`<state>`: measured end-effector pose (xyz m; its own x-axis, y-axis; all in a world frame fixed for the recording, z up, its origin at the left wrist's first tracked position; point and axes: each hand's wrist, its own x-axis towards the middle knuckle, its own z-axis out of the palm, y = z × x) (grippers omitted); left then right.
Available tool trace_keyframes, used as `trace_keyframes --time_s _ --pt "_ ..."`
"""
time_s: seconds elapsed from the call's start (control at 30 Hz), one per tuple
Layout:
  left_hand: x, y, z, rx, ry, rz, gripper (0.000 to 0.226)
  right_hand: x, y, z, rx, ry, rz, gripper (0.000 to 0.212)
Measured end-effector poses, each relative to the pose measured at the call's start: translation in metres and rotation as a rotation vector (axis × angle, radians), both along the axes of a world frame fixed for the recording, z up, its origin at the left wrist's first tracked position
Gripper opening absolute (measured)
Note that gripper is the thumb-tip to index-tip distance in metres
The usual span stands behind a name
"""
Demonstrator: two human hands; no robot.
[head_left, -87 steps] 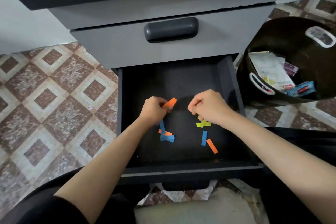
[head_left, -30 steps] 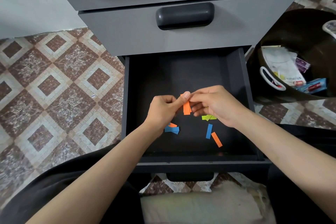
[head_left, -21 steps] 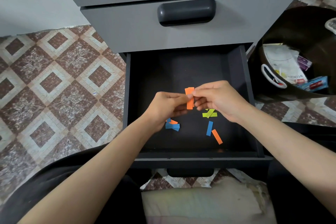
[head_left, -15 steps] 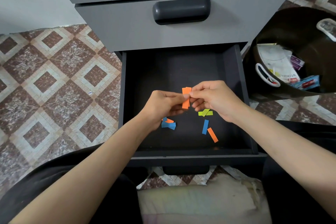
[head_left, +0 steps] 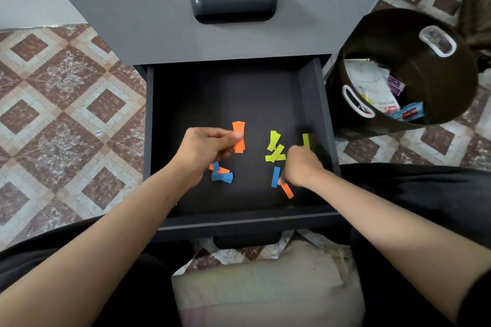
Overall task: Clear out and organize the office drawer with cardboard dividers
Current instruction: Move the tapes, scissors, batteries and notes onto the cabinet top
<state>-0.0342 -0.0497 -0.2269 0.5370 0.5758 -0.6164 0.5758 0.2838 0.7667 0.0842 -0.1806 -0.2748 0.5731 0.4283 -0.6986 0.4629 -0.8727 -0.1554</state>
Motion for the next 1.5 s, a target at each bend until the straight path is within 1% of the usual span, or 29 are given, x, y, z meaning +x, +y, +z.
trace_keyframes --time_s 0.07,0.1,0.2,0.33,0.57,0.63,0.67,0.7,0.77,0.8,0.87,1.0,1.1,1.2,1.3,1.4,1.5 --pt "0.001 0.0 0.001 0.001 -0.004 -0.003 0.009 -0.007 -0.004 -0.006 -0.063 -0.014 0.034 0.043" --pt "0.002 0.0 0.002 0.004 -0.008 -0.003 0.01 -0.008 -0.006 -0.01 -0.072 -0.028 0.04 0.044" --pt "0.001 0.002 0.003 0.002 -0.021 0.004 0.011 -0.012 -0.011 -0.019 -0.033 -0.059 0.011 0.033" --pt "0.001 0.005 0.002 -0.009 -0.028 -0.003 0.01 -0.013 -0.011 -0.023 0.007 -0.048 -0.05 0.024" --pt "0.001 0.003 -0.001 -0.014 -0.015 -0.02 0.011 -0.015 -0.009 -0.023 -0.009 -0.057 0.011 0.024" --pt "0.001 0.003 -0.001 -0.01 -0.01 -0.022 0.012 -0.016 -0.006 -0.021 0.008 -0.046 -0.001 0.023" --pt "0.001 0.003 -0.001 -0.008 -0.007 -0.023 0.012 -0.015 -0.002 -0.019 0.061 -0.026 -0.055 0.021" --pt "0.001 0.003 -0.002 -0.009 -0.004 -0.024 0.011 -0.013 0.004 -0.015 0.156 0.02 -0.152 0.018" --pt "0.0 0.001 -0.004 -0.02 -0.012 -0.028 0.01 -0.011 0.018 0.001 0.438 0.184 -0.375 0.009" --pt "0.0 0.0 -0.004 -0.024 -0.026 -0.032 0.009 -0.01 0.025 0.012 0.564 0.259 -0.449 0.004" --pt "-0.001 0.0 -0.004 -0.018 -0.057 -0.039 0.007 -0.009 0.033 0.031 0.706 0.391 -0.546 0.001" --pt "0.001 0.001 -0.006 -0.007 -0.102 0.003 0.003 -0.011 0.035 0.04 0.765 0.629 -0.726 0.008" --pt "0.001 -0.001 -0.008 0.009 -0.073 -0.002 0.008 -0.01 0.034 0.04 0.784 0.707 -0.782 0.01" --pt "0.001 -0.003 -0.008 0.043 -0.056 0.017 0.011 -0.007 0.035 0.041 0.814 0.741 -0.787 0.013" --pt "0.001 -0.002 -0.009 0.06 -0.042 0.044 0.011 -0.007 0.036 0.041 0.834 0.755 -0.721 0.018" --pt "0.001 -0.001 -0.01 0.083 -0.037 0.037 0.007 -0.009 0.037 0.04 0.802 0.708 -0.648 0.014" --pt "0.0 -0.002 -0.01 0.14 -0.033 0.011 0.005 -0.009 0.037 0.037 0.784 0.689 -0.647 0.013"
